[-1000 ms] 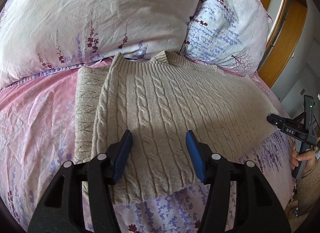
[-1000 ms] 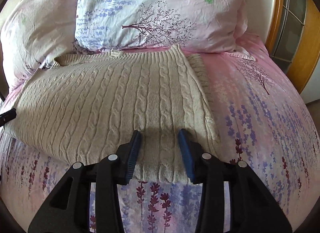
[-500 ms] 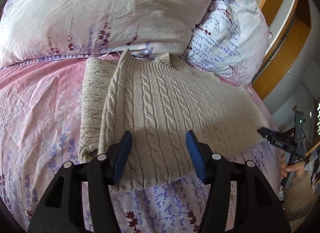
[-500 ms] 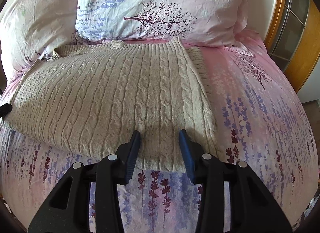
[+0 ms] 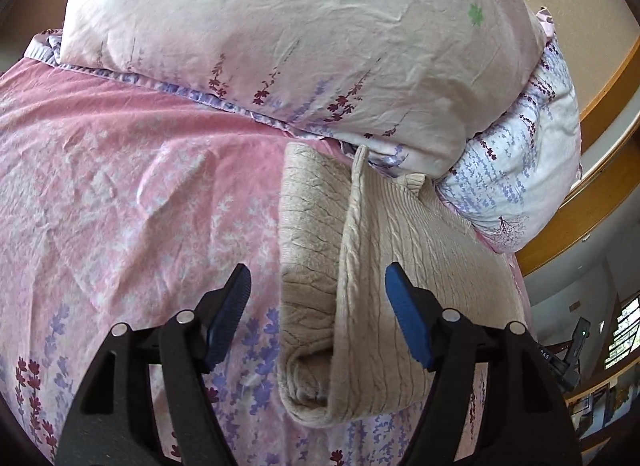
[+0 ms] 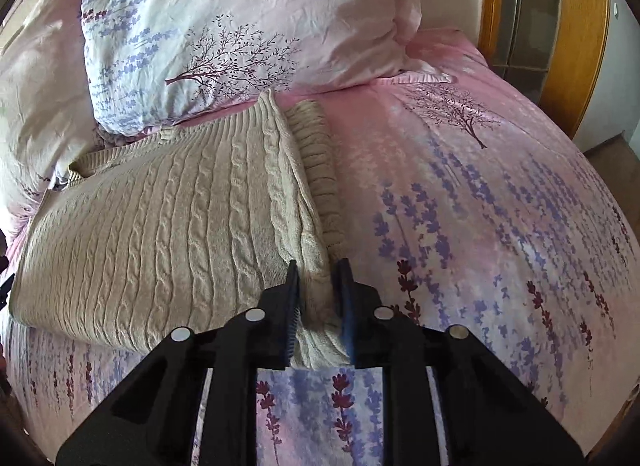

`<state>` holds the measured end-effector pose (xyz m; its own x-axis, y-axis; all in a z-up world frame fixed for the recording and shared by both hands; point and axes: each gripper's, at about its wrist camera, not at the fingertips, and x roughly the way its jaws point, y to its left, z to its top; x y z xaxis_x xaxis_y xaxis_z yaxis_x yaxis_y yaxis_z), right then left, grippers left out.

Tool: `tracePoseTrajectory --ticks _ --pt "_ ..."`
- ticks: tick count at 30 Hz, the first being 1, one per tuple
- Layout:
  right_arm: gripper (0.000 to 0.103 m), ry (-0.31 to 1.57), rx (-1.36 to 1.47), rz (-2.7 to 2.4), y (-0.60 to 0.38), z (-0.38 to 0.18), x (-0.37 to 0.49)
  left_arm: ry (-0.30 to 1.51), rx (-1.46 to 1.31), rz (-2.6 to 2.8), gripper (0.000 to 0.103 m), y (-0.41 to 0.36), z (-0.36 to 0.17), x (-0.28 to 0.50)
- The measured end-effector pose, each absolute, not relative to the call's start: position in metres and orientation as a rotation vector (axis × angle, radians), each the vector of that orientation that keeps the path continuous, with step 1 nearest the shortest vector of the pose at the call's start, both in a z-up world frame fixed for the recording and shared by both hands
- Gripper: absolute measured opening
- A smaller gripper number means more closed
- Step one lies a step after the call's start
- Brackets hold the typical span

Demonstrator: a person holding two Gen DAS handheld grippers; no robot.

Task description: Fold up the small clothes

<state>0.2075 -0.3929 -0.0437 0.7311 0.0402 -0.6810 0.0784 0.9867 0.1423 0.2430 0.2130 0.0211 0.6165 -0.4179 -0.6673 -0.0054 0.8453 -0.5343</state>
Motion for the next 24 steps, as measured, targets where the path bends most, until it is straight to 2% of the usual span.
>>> tracePoseTrajectory --ticks 3,5,7,9,17,24 --pt "0.017 0.752 0.15 -0.027 -0.39 -0.043 0.205 0.881 -0.528 -0.259 0.069 0.214 0.02 0.245" --pt "0.024 0.746 0.12 -0.059 -0.385 -0.039 0.206 0.88 -0.541 -0.271 0.07 0.214 0.02 0.248" --pt "0.049 0.716 0.102 -0.072 -0.377 -0.031 0.206 0.883 -0.562 -0.284 0.071 0.215 0.019 0.251" --pt "0.059 0.665 0.078 -0.03 -0.361 -0.021 0.205 0.887 -0.573 -0.301 0.073 0.214 0.018 0.253" --pt "0.061 0.689 -0.036 0.141 -0.285 -0.02 0.234 0.91 -0.617 -0.332 0.076 0.209 0.012 0.263" --pt "0.061 0.703 -0.063 0.14 -0.26 -0.03 0.248 0.916 -0.64 -0.329 0.076 0.207 0.007 0.269"
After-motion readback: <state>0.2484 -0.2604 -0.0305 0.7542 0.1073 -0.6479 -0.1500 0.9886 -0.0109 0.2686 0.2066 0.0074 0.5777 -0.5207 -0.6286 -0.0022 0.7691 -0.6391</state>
